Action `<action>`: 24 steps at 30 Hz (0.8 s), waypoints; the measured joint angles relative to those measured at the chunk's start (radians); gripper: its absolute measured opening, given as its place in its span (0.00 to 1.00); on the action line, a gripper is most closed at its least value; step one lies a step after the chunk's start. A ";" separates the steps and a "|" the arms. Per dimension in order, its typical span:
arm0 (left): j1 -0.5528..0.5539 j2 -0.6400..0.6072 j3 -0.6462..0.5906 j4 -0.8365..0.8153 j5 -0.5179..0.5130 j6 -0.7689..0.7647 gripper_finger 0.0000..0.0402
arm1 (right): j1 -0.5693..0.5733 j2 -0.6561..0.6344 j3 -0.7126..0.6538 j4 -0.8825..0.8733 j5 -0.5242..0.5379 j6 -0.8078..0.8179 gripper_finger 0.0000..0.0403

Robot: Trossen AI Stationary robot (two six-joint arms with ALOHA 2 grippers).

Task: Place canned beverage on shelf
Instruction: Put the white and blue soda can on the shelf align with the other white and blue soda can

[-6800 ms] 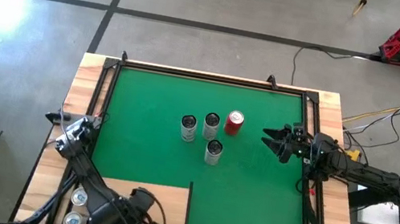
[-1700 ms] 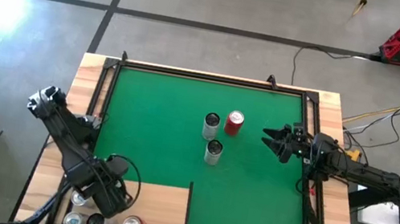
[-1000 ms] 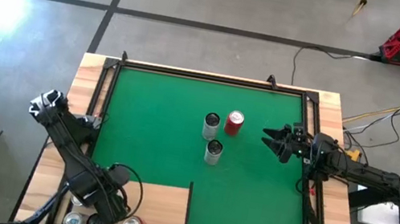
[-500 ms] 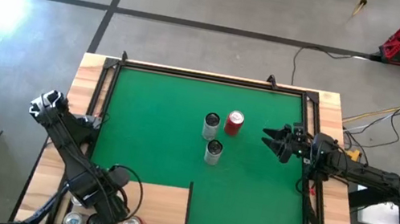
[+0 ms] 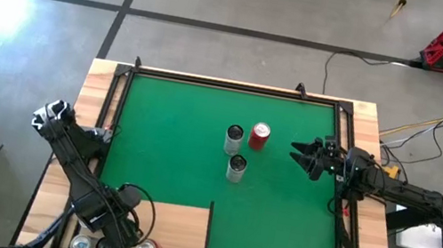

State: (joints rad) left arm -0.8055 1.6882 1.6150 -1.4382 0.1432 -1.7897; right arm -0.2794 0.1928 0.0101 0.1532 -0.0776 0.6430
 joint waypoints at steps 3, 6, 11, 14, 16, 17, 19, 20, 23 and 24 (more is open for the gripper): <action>0.000 0.000 0.000 0.005 -0.001 0.000 0.71 | 0.000 0.000 0.000 0.000 0.000 0.000 0.79; 0.001 0.000 0.000 0.006 -0.005 0.001 0.72 | 0.000 0.000 0.000 0.000 0.000 0.000 0.79; 0.002 0.000 0.000 0.000 -0.013 0.000 0.72 | 0.000 0.000 0.000 0.000 0.000 0.000 0.79; 0.002 0.000 0.000 -0.009 -0.012 -0.007 0.72 | 0.000 0.000 0.000 0.000 0.000 0.000 0.79; 0.002 0.000 0.000 -0.012 -0.012 -0.013 0.72 | 0.000 0.000 0.000 0.000 0.000 0.000 0.79; 0.002 0.000 0.000 -0.012 -0.012 -0.015 0.72 | 0.000 0.000 0.000 0.000 0.000 0.000 0.79; 0.002 0.000 0.005 -0.012 -0.014 -0.016 0.72 | 0.000 0.000 0.000 0.000 0.000 0.000 0.79; 0.002 0.000 0.009 -0.012 -0.019 -0.016 0.72 | 0.000 0.000 0.000 0.000 0.000 0.000 0.79; 0.002 -0.001 0.015 -0.010 -0.030 -0.016 0.73 | 0.000 0.000 0.000 0.000 0.000 0.000 0.79; 0.002 -0.001 0.018 -0.010 -0.033 -0.016 0.73 | 0.000 0.000 0.000 0.000 0.000 0.000 0.79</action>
State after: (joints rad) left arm -0.8032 1.6875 1.6327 -1.4482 0.1099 -1.8057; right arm -0.2792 0.1928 0.0101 0.1534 -0.0776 0.6432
